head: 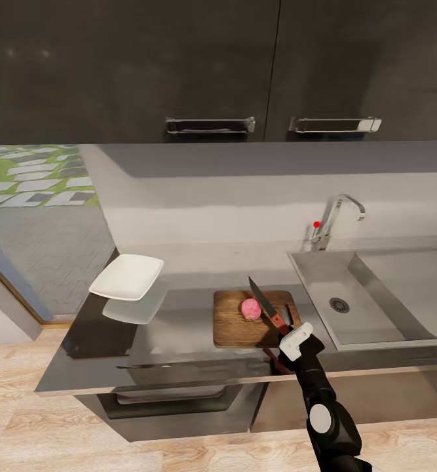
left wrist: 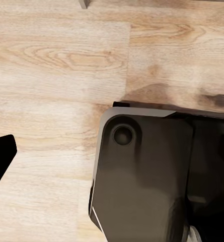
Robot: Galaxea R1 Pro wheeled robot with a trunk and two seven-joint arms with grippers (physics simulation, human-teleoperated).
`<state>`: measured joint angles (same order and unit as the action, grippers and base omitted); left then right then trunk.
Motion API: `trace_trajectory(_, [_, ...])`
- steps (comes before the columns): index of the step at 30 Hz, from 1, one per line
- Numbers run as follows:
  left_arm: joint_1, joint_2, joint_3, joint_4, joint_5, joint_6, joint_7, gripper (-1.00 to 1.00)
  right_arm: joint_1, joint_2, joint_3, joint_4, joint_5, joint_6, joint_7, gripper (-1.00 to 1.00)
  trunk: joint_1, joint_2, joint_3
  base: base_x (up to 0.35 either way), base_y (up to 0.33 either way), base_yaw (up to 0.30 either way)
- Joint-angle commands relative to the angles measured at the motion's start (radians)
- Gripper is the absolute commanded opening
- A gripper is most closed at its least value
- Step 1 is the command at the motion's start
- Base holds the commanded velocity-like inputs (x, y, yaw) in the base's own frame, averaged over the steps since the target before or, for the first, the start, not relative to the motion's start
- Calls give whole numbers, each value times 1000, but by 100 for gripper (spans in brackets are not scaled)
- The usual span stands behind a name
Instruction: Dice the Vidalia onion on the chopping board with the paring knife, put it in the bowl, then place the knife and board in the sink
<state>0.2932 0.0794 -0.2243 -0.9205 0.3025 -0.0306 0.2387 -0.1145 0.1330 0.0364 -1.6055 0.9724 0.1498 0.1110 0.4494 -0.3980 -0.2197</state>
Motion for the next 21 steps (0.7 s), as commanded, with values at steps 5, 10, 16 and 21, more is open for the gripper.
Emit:
trace_trajectory(5, [0, 2, -6, -1, 10, -3, 8, 100, -1, 0, 2, -2, 9, 45, 6, -100, 1, -2, -2, 0, 11, 0])
trace_trajectory(10, [0, 1, -6, -1, 10, -3, 8, 100, -1, 0, 31, -2, 8, 75, 7, -100, 1, -2, -7, 0, 1, 0])
trace_trajectory(16, [0, 1, -6, 2, 10, -3, 8, 100, -1, 0, 35, -2, 8, 77, 7, -100, 1, -2, -17, 0, 0, 0])
trace_trajectory(21, [0, 0, -6, 5, 10, -3, 8, 100, -1, 0, 36, -2, 8, 77, 7, -100, 1, -2, -17, 0, 0, 0])
